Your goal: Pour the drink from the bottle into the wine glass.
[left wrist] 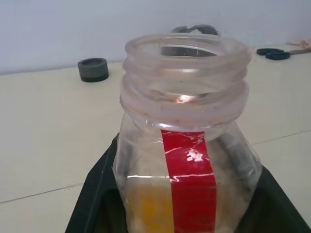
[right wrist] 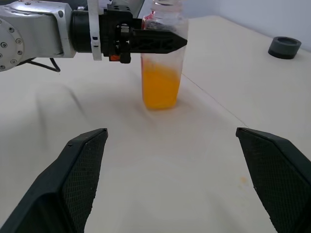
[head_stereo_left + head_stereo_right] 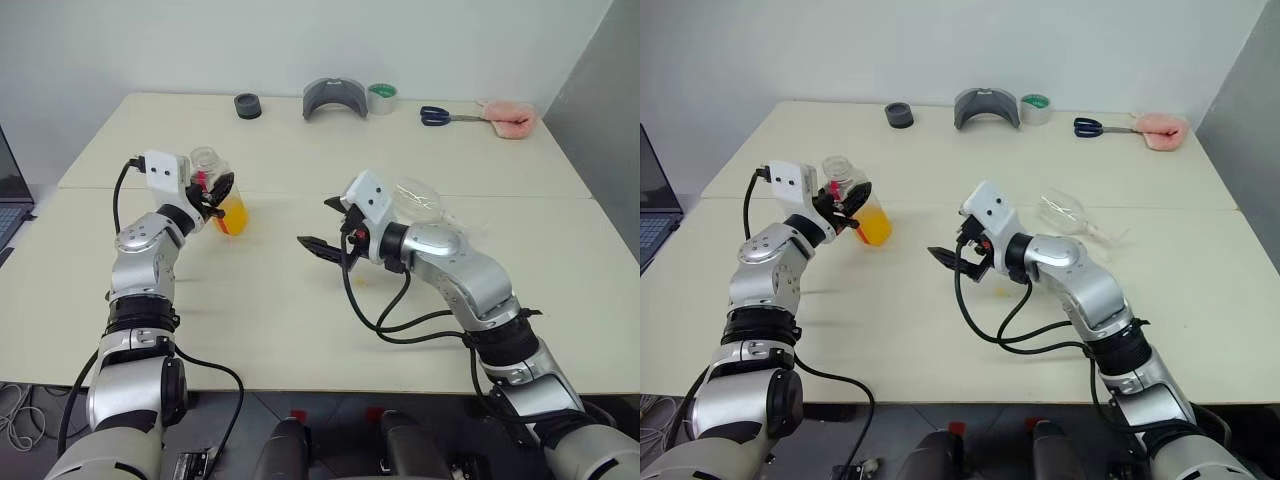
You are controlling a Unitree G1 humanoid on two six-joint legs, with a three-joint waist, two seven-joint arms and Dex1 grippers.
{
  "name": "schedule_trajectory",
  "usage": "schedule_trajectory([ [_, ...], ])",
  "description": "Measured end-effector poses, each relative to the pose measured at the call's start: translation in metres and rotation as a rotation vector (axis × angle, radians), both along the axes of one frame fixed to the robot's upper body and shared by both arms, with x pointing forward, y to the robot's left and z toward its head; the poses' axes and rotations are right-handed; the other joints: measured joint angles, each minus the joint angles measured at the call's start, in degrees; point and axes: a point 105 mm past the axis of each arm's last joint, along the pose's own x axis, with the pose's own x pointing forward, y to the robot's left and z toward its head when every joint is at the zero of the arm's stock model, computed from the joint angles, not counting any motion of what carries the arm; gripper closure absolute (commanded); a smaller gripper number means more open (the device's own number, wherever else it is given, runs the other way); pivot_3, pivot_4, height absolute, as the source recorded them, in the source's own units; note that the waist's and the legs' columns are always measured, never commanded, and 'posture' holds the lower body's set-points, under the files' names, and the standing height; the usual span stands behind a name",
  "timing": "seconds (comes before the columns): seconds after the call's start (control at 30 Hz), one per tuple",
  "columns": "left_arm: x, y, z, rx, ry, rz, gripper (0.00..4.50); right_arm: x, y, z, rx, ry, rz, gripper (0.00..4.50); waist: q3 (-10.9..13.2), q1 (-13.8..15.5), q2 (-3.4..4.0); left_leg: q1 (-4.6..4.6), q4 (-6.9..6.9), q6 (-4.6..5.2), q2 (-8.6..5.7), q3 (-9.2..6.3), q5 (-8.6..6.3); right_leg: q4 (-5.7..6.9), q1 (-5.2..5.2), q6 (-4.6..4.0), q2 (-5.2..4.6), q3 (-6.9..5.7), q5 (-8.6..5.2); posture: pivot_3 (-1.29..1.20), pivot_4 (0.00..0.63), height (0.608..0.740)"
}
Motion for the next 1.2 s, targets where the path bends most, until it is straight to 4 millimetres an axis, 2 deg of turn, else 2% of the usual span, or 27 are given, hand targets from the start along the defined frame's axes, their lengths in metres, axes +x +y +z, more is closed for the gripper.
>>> schedule_trajectory([
  [0.07,0.001,0.002,-0.001,0.009,-0.005,0.015,2.71,0.001,0.001,0.0,-0.003,-0.003,0.001,0.0,0.0,-0.08,0.0,0.03,-0.01,0.0,-0.02,0.04,0.0,0.01,0.0,0.0,0.03,0.02,0.0,0.0,0.15,0.74],
  [0.13,0.002,0.005,-0.002,0.01,-0.007,0.036,1.98,0.001,0.002,-0.001,-0.003,0.001,0.003,0.0,-0.01,-0.17,-0.01,0.06,-0.01,0.02,-0.01,0.04,-0.01,0.04,0.0,0.0,0.1,0.02,0.0,0.0,0.15,0.74],
  [0.3,0.003,0.003,-0.011,-0.006,0.011,0.047,0.46,-0.001,0.006,-0.001,0.005,0.003,0.014,0.0,-0.01,-0.68,0.0,0.07,-0.01,0.19,0.02,0.02,-0.11,0.08,-0.02,-0.01,0.14,0.02,0.0,0.0,0.15,0.74],
  [0.37,0.003,0.001,-0.014,-0.012,0.016,0.046,0.04,-0.001,0.006,-0.001,0.004,0.001,0.013,0.0,-0.01,-0.84,0.0,0.06,-0.01,0.19,0.02,0.02,-0.11,0.08,-0.03,-0.01,0.13,0.02,0.0,0.0,0.15,0.74],
  [0.63,-0.002,0.004,-0.03,-0.014,0.034,0.078,0.04,0.001,0.004,-0.003,-0.018,-0.013,-0.007,0.0,-0.01,-0.94,0.0,0.07,-0.02,0.2,0.03,0.02,-0.11,0.1,-0.05,-0.01,0.13,0.03,0.01,0.0,0.15,0.74],
  [0.8,-0.01,0.007,-0.046,-0.016,0.056,0.107,0.04,-0.004,0.002,-0.015,-0.046,-0.006,-0.015,0.0,-0.01,-0.93,-0.01,0.06,-0.03,0.2,0.04,0.01,-0.11,0.1,-0.06,-0.01,0.12,0.05,0.01,0.0,0.15,0.74],
  [1.0,-0.019,0.008,-0.055,-0.009,0.044,0.134,0.04,-0.011,-0.004,-0.031,-0.091,-0.019,-0.052,0.0,-0.02,-0.89,-0.02,0.06,-0.03,0.19,0.04,0.02,-0.12,0.1,-0.07,-0.01,0.11,0.07,0.01,0.0,0.15,0.74],
  [1.2,-0.031,0.012,-0.065,0.005,0.052,0.164,0.04,-0.016,-0.009,-0.034,-0.1,-0.031,-0.076,0.0,-0.02,-0.94,-0.02,0.07,-0.04,0.19,0.06,0.0,-0.12,0.1,-0.07,-0.01,0.12,0.09,0.01,0.0,0.15,0.74],
])
